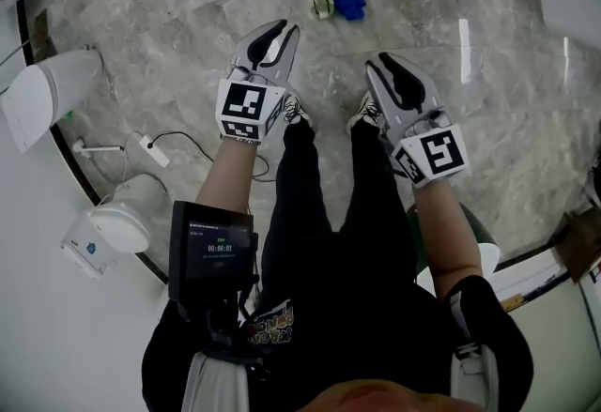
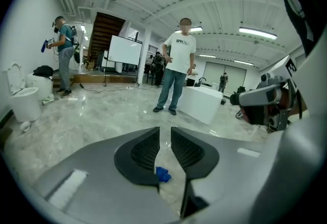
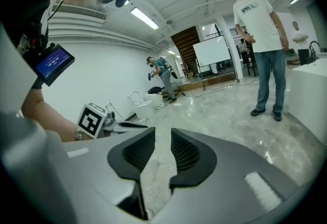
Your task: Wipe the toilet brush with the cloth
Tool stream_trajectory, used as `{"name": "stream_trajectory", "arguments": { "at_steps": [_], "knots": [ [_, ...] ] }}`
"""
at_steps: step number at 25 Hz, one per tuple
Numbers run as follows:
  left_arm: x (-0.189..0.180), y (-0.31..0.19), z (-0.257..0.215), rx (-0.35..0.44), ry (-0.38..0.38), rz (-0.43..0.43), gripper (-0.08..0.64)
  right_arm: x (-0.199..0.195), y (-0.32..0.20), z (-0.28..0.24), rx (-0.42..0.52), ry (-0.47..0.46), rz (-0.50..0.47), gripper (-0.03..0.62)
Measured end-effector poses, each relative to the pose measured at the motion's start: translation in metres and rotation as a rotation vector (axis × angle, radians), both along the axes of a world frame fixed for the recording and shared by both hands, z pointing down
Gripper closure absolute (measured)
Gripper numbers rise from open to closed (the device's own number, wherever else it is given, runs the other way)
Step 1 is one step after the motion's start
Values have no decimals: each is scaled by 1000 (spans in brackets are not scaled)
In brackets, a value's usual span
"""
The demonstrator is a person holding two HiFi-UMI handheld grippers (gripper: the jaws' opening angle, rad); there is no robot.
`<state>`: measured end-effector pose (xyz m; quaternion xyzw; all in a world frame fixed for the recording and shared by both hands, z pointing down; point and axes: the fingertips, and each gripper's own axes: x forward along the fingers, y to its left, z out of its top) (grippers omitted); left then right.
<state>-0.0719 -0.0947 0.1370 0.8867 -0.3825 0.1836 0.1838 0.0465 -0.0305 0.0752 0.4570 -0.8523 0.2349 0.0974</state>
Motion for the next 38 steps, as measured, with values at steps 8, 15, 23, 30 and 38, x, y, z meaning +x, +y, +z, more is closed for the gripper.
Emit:
{"name": "stream_trajectory", "arguments": {
  "at_steps": [8, 15, 23, 30, 38],
  "knots": [
    [25, 9, 87, -22, 102, -76, 434, 21, -22, 116, 13, 6, -87, 477],
    [37, -26, 177, 23, 103, -53, 413, 33, -32, 231, 46, 39, -65, 459],
    [57, -38, 233, 164, 113, 14, 377, 49, -56, 439, -17, 151, -123, 385],
    [69, -54, 246, 253, 99, 61, 354, 59, -79, 552, -87, 248, -130, 366],
    [66, -69, 248, 286, 121, 71, 328, 52, -111, 609, -129, 274, -133, 319]
  ]
}}
